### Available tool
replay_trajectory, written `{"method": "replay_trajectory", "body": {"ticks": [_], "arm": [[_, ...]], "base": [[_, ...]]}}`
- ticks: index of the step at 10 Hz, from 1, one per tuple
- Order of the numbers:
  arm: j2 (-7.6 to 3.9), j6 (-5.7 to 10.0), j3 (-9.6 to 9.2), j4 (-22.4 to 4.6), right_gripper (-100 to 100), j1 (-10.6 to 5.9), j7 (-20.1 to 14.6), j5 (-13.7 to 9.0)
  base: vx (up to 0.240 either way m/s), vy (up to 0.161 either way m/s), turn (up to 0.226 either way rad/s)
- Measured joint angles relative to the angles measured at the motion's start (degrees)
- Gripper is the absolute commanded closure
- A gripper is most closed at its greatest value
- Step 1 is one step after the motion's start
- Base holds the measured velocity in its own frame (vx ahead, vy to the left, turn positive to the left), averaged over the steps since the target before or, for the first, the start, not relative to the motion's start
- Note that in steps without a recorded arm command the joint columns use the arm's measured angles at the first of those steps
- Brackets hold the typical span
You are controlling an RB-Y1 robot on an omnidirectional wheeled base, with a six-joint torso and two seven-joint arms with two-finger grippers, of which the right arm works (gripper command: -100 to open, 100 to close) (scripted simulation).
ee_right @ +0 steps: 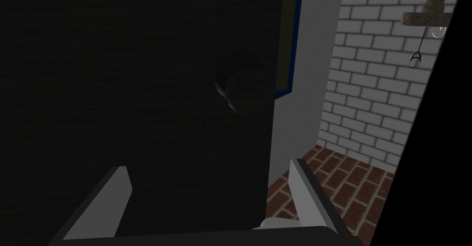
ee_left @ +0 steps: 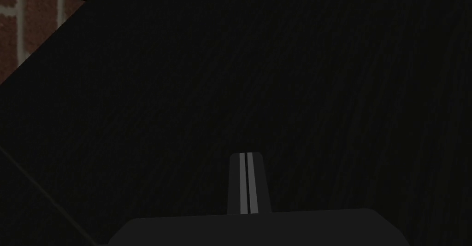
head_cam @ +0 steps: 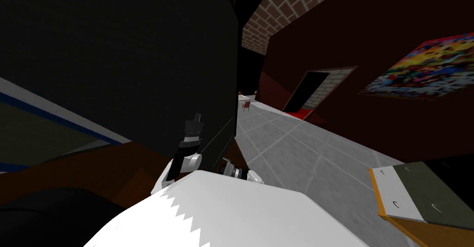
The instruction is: Push the door open
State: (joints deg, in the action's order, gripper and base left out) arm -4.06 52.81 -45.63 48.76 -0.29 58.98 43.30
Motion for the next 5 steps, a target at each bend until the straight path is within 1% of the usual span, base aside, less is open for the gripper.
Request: {"method": "replay_trajectory", "body": {"ticks": [1, 2, 3, 4, 5], "arm": [[-0.54, 0.50, -0.51, 0.52, -100, 0.23, -0.43, 0.39], [-1.23, 0.68, -1.05, 1.63, -100, 0.49, -1.13, 0.79], [-1.89, 0.86, -1.67, 2.75, -100, 0.84, -1.86, 1.26], [-2.07, 1.39, -1.96, 2.67, -100, 0.77, -2.18, 1.48], [-2.46, 1.97, -2.36, 3.00, -100, 0.84, -2.54, 1.79]], "base": [[-0.022, 0.113, -0.282], [-0.027, 0.098, -0.307], [-0.032, 0.104, -0.242], [-0.034, 0.103, -0.299], [-0.055, 0.109, -0.350]]}}
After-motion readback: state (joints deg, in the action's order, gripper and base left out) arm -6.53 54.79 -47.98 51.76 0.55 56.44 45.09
